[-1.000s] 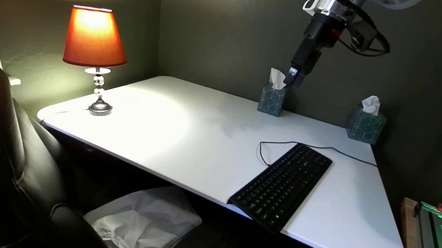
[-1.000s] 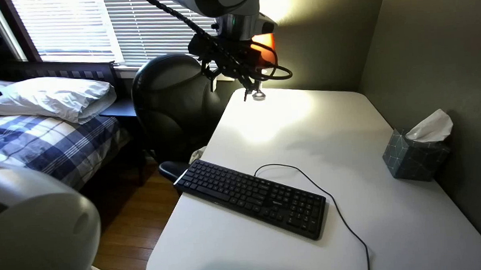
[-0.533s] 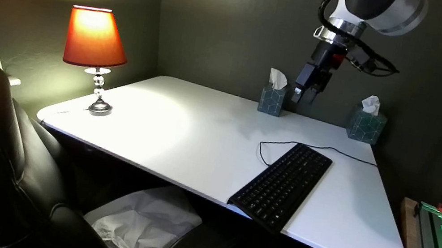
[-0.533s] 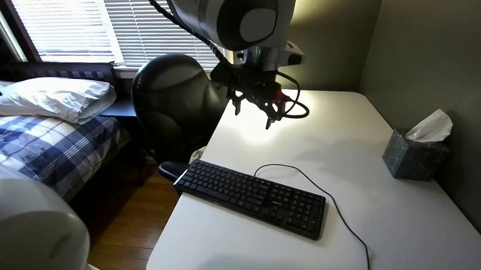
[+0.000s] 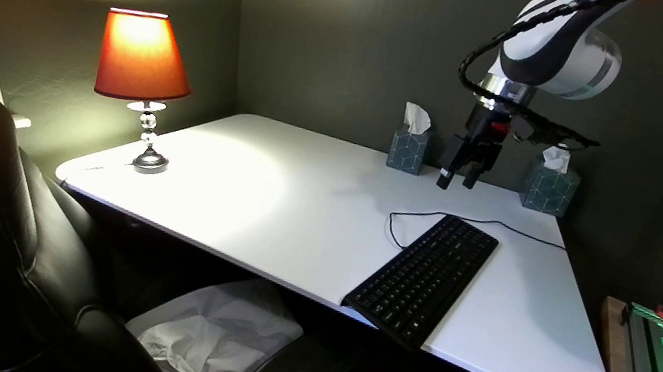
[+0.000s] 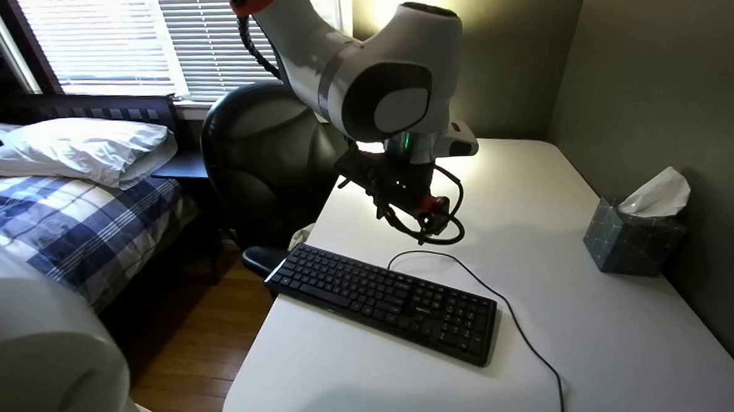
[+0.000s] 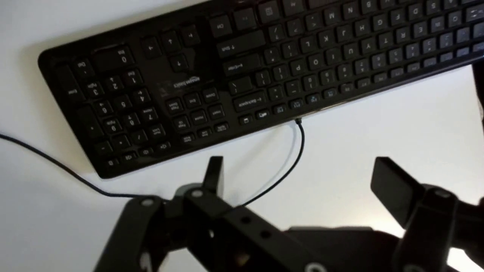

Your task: Press one key on the keyboard.

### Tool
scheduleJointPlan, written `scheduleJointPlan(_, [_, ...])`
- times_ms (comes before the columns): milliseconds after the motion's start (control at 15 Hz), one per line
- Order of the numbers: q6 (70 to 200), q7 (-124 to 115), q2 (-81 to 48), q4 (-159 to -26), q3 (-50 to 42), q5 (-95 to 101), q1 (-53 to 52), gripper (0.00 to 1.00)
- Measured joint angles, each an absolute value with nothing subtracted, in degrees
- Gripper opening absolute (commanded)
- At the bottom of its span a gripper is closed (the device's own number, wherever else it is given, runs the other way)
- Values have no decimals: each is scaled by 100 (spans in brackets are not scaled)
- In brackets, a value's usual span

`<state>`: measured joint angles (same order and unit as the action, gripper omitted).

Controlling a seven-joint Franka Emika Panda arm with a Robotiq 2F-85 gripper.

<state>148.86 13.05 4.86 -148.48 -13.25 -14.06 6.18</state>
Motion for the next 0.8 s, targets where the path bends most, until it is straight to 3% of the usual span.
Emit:
scheduleJointPlan(600, [15089, 958, -435, -14589, -1297, -1406, 836, 4])
scheduleJointPlan(800, [15089, 907, -629, -14451, -1292, -1395, 918, 0])
